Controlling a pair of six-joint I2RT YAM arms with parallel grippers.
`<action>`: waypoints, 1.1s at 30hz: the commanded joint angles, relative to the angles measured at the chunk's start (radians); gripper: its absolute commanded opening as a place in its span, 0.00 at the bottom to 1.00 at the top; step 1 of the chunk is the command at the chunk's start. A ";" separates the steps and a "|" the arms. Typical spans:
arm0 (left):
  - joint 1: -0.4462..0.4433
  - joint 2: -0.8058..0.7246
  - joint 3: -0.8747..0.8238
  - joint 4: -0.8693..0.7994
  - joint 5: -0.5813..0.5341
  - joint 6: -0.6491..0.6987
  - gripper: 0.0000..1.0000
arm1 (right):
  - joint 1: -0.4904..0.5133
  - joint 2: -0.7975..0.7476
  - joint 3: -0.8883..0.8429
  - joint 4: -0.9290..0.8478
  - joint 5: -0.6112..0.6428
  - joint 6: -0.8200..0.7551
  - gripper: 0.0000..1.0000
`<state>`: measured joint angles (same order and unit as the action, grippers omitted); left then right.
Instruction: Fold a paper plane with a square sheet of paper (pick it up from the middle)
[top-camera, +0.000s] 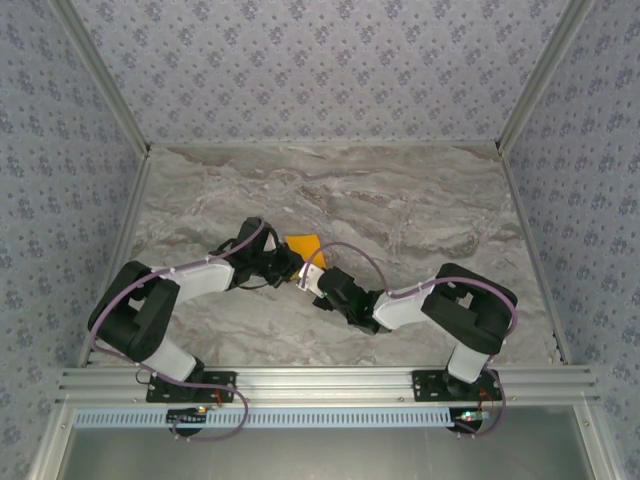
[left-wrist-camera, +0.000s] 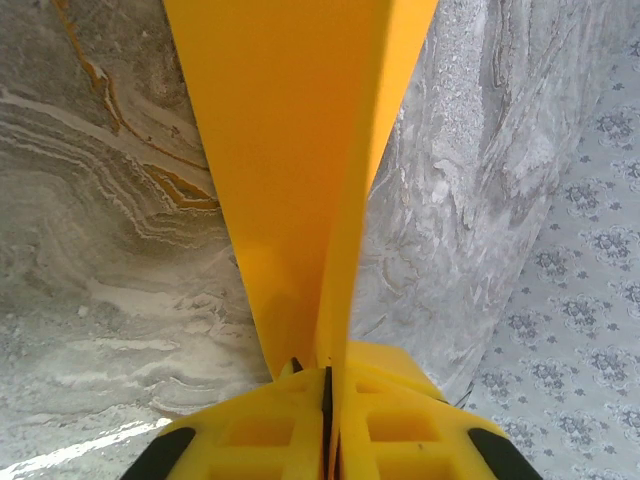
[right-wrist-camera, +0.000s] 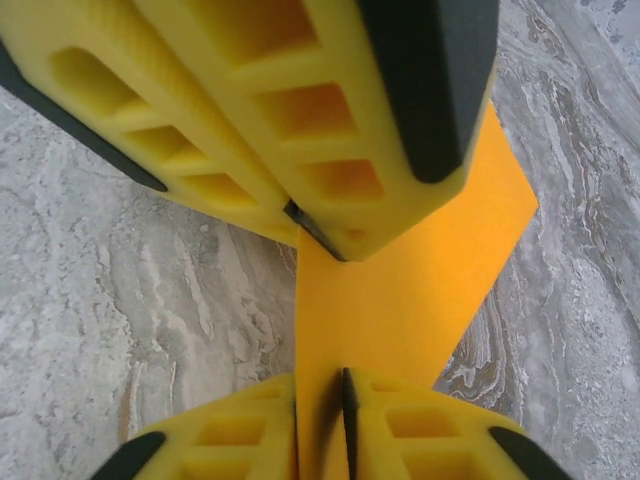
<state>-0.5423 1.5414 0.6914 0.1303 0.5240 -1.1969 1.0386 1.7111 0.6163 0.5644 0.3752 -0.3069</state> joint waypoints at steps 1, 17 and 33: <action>0.026 -0.048 0.013 -0.048 0.012 -0.009 0.16 | 0.000 -0.017 0.020 -0.032 -0.027 0.019 0.13; 0.219 -0.283 -0.075 -0.165 0.024 0.094 0.46 | -0.105 -0.131 -0.015 -0.114 -0.369 0.266 0.00; 0.090 -0.424 -0.299 0.115 0.007 0.093 0.46 | -0.217 -0.098 -0.035 0.023 -0.641 0.558 0.00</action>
<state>-0.4351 1.1263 0.4141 0.1513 0.5346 -1.1080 0.8295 1.5883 0.5869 0.5343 -0.1905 0.1543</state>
